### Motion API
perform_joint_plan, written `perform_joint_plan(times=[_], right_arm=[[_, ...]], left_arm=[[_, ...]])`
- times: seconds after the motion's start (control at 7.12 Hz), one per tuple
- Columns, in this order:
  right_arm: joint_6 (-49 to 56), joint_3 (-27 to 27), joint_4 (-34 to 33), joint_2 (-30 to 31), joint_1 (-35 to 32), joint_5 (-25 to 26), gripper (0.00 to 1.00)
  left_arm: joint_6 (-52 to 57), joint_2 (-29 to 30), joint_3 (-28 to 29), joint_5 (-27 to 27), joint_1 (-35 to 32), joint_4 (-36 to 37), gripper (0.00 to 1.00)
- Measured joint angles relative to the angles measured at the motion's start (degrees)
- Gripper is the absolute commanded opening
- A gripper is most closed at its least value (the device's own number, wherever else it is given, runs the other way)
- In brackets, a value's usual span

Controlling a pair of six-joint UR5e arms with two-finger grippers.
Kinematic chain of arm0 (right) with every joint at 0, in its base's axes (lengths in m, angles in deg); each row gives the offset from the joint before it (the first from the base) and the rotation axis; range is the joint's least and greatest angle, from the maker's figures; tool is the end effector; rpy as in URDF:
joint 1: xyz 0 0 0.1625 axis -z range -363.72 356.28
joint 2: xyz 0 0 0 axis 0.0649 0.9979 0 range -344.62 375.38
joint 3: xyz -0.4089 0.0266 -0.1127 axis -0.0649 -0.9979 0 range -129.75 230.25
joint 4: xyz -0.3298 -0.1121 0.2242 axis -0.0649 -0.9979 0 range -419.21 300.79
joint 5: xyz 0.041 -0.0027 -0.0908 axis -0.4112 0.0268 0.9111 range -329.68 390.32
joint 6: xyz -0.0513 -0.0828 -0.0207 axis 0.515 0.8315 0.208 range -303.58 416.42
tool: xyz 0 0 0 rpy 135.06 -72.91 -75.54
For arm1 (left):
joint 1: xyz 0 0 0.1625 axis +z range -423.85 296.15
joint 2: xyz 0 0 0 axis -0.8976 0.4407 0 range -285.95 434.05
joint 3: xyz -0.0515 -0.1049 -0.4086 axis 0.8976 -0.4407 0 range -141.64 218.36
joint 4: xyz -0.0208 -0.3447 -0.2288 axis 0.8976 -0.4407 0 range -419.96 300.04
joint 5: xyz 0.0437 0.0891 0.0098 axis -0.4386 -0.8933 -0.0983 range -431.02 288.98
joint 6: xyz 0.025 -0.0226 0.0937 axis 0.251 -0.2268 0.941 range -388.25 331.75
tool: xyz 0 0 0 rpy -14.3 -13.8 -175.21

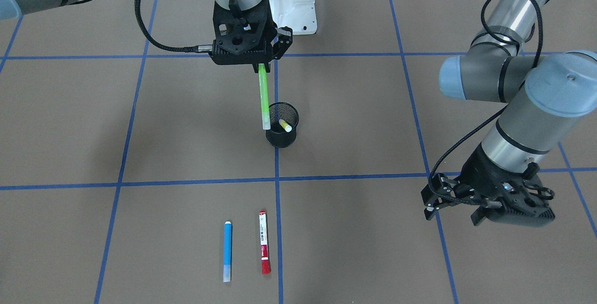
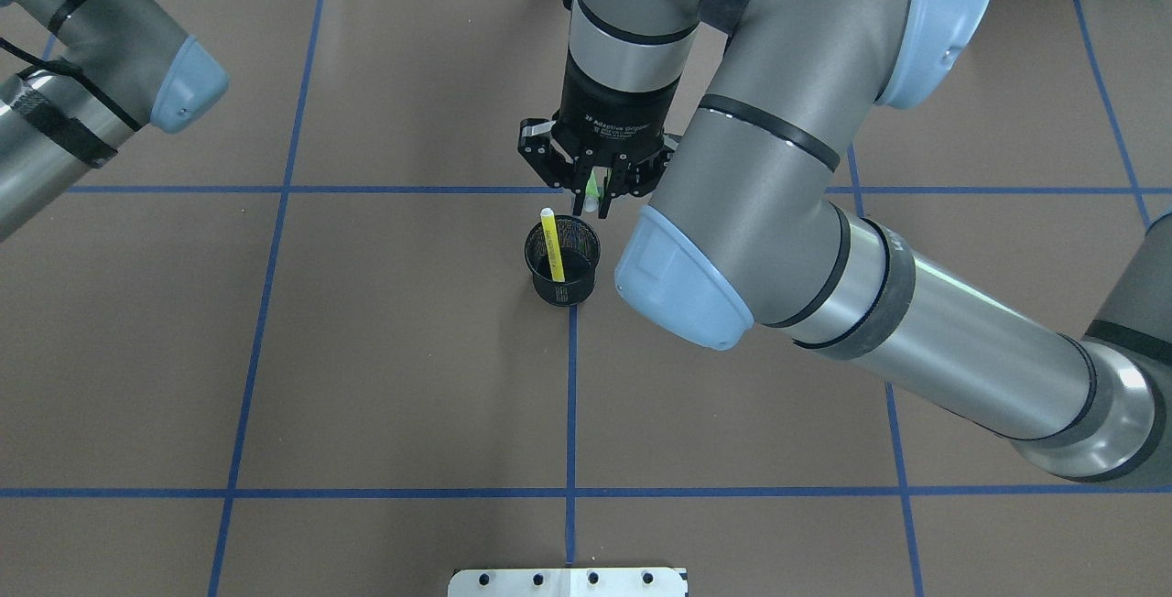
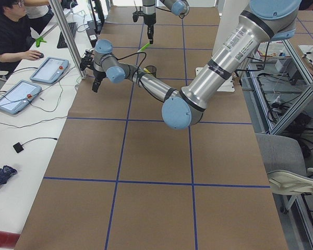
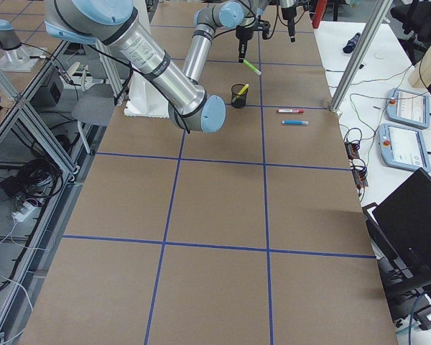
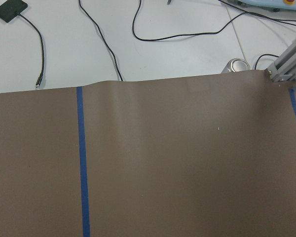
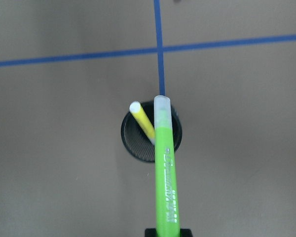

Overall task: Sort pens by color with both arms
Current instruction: 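Lift the green highlighter out of the cup with the right gripper, then carry the green highlighter beside the red-capped marker and lower it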

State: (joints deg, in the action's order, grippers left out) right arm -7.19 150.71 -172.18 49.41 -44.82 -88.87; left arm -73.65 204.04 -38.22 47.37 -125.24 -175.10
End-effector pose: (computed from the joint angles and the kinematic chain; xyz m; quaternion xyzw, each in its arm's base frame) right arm -0.4274 -0.4853 0.0354 0.0044 -0.4280 0.0226 0.9035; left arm 0.2859 -0.7035 0.2886 0.2049 0.4307 -0.0215 0.8787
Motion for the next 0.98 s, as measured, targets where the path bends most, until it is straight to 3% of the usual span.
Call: perform_joint_plan(times=[0.56, 0.98], right_arm=[[0.32, -12.17, 19.79, -0.19, -0.38, 12.24, 0.0], [0.57, -25.02, 32.83, -1.89, 1.88, 25.34, 0.0]], left_arm=[[-0.73, -0.38, 0.11, -0.06, 0.11, -0.06, 1.0], [-0.66, -0.66, 0.56, -0.16, 0.13, -0.23, 1.0]])
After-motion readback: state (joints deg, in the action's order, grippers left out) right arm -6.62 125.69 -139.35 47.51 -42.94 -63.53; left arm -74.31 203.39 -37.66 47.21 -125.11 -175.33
